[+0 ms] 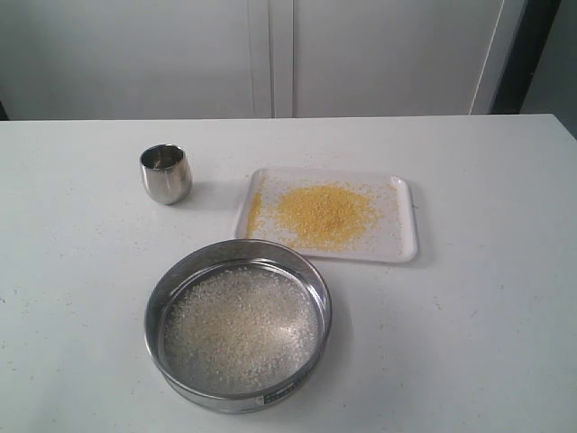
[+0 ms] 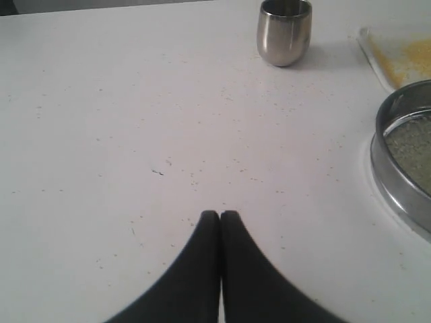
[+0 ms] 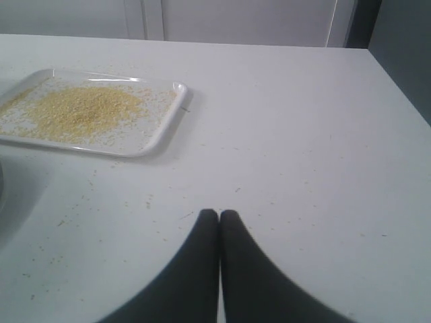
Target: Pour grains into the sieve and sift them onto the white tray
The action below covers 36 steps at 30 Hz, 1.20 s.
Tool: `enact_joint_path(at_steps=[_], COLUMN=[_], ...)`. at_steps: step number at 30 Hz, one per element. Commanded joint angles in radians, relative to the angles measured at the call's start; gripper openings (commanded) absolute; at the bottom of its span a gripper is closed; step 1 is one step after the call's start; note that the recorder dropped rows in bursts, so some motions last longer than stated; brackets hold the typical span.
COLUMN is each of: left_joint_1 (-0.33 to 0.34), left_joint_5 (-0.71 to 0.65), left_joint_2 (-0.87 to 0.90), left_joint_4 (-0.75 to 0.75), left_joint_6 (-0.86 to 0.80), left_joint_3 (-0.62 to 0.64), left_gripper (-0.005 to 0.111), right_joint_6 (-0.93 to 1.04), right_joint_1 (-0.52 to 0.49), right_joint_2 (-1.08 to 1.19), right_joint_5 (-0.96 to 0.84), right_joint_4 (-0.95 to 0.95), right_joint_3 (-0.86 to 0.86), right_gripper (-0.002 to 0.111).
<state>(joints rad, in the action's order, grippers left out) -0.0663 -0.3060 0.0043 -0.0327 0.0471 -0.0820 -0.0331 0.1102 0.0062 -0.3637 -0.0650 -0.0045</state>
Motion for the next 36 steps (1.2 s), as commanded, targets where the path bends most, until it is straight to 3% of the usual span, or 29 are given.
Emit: enact_joint_path(at_steps=[1,9,36], left_joint_1=[0.049,0.113,0.112], left_joint_5=[-0.001,0.006,0.049], left_joint_2=[-0.004,-0.004,-0.004], left_joint_4=[-0.002,-0.002,-0.007], left_joint_6=[-0.002,0.001,-0.047], left_joint_3=[0.004,0.043,0.082], left_gripper=[0.000,0.000,0.000], right_joint_6=[0.007,0.007,0.007], right_joint_1=[-0.011,-0.011,-0.011], right_joint_2=[-0.006,-0.006,-0.006], right_joint_5=[0.016,0.016,0.016], right_joint_4=[-0.006,-0.006,-0.006], right_joint_3=[0.005,0.005,0.005], right_gripper=[0.000,0.000,0.000])
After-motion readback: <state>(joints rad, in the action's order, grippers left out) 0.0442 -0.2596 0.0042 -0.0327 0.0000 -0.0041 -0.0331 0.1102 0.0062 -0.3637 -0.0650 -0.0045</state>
